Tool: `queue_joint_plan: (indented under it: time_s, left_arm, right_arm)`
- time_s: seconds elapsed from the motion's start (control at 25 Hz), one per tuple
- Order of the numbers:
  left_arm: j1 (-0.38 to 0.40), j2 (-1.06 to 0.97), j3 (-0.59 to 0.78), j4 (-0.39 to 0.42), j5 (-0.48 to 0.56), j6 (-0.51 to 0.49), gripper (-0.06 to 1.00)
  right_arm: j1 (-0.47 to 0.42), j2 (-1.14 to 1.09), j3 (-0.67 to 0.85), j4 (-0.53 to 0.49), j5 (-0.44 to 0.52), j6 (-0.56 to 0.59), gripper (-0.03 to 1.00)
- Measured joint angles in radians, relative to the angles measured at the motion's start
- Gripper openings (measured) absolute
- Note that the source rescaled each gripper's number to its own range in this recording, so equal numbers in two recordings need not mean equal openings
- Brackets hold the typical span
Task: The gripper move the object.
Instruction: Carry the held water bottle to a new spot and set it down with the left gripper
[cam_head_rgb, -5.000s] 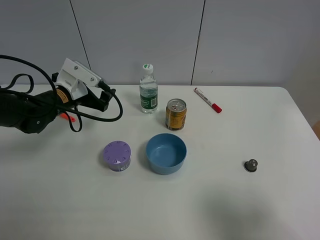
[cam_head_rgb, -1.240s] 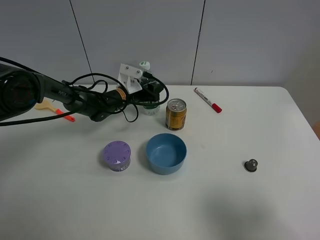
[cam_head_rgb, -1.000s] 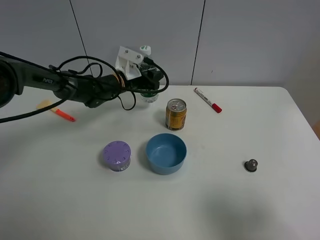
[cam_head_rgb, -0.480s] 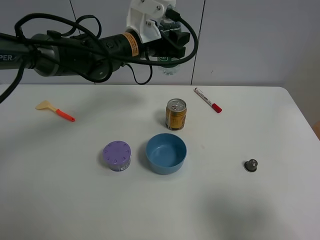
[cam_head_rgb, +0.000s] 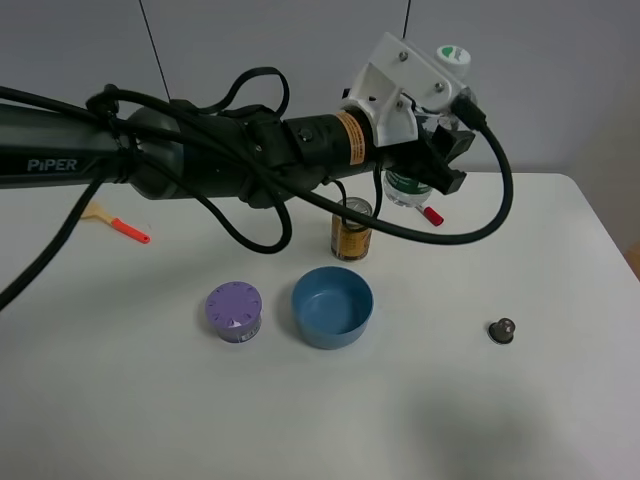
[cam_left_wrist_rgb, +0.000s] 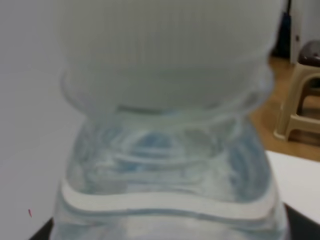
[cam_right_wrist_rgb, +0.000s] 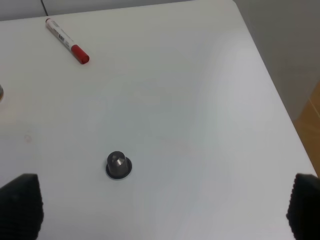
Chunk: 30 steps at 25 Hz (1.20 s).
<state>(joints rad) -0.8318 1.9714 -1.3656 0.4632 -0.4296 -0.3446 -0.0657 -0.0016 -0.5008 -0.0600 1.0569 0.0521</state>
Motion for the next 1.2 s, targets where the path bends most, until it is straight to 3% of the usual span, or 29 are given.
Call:
queue_joint_plan:
  time_s: [0.24,0.84,1.2]
  left_arm:
    - [-0.04,0.095,0.0,-0.123,-0.02,0.05,0.08]
    - [-0.043,0.312,-0.004,-0.156,-0.278,0.056,0.08]
    - [-0.043,0.42,-0.11,-0.169,-0.285,-0.016,0.08]
  right_arm:
    - [0.0,0.0,0.0,0.0,0.0,0.0,1.0]
    - [0.0,0.0,0.0,0.0,0.0,0.0,1.0]
    - [0.0,0.0,0.0,0.0,0.0,0.0,1.0]
